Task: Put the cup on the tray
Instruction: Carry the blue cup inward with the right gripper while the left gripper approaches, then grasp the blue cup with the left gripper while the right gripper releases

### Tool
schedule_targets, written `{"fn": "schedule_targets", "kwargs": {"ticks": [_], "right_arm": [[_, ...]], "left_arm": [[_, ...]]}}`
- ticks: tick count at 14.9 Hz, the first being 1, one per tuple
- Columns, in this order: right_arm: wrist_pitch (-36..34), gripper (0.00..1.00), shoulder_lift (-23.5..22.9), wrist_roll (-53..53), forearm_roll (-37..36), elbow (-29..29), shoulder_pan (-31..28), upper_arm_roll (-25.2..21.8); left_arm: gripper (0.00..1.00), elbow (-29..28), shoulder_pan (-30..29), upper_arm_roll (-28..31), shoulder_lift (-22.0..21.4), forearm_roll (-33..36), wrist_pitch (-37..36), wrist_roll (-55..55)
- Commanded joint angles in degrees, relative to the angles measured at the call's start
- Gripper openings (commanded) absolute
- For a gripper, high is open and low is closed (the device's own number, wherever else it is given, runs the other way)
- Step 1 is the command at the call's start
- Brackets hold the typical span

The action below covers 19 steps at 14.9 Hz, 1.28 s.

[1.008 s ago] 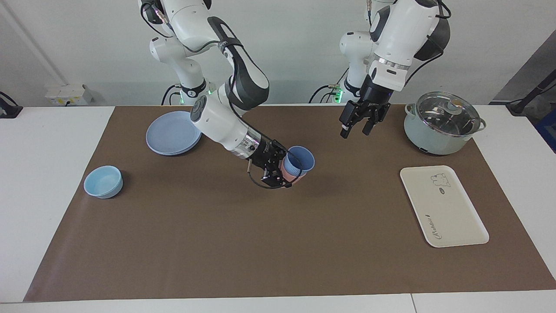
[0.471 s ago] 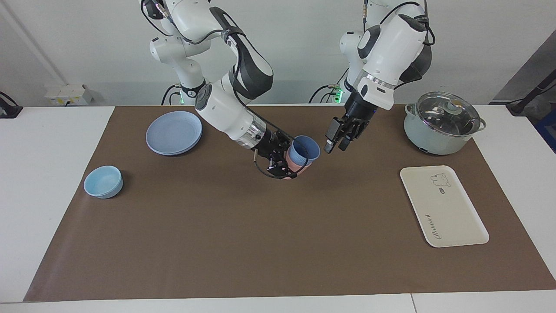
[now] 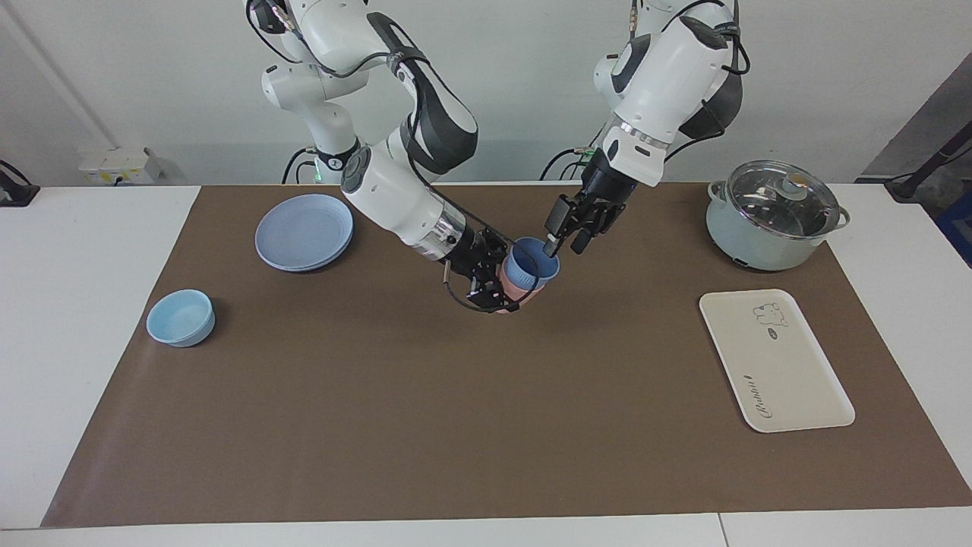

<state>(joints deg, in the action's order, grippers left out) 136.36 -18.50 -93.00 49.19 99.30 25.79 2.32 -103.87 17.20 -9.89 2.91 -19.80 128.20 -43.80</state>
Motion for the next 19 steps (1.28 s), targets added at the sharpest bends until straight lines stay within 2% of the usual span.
{"fn": "schedule_targets", "kwargs": {"ticks": [1, 5, 6, 11, 19], "right_arm": [[-0.66, 0.0, 1.88, -1.66, -1.99, 1.51, -0.21, -0.13], [-0.57, 0.0, 1.88, -1.66, -1.99, 1.51, -0.12, -0.13], [-0.57, 0.0, 1.88, -1.66, -1.99, 1.51, -0.12, -0.21], [-0.57, 0.0, 1.88, -1.66, -1.99, 1.51, -0.12, -0.21], [-0.48, 0.0, 1.71, -1.57, -2.17, 1.34, -0.65, -0.21]], "left_arm": [[0.49, 0.95, 1.26, 0.93, 0.35, -0.42, -1.38, -0.32], [0.04, 0.69, 2.22, 0.93, 0.87, -0.42, -0.67, -0.23], [0.0, 0.69, 2.23, 0.93, 0.87, -0.42, -0.76, -0.23], [0.0, 2.17, 1.61, 1.1, 1.14, -0.33, -2.86, -0.32], [0.0, 10.95, 1.35, 1.8, -0.71, 0.81, -18.22, -2.25]]}}
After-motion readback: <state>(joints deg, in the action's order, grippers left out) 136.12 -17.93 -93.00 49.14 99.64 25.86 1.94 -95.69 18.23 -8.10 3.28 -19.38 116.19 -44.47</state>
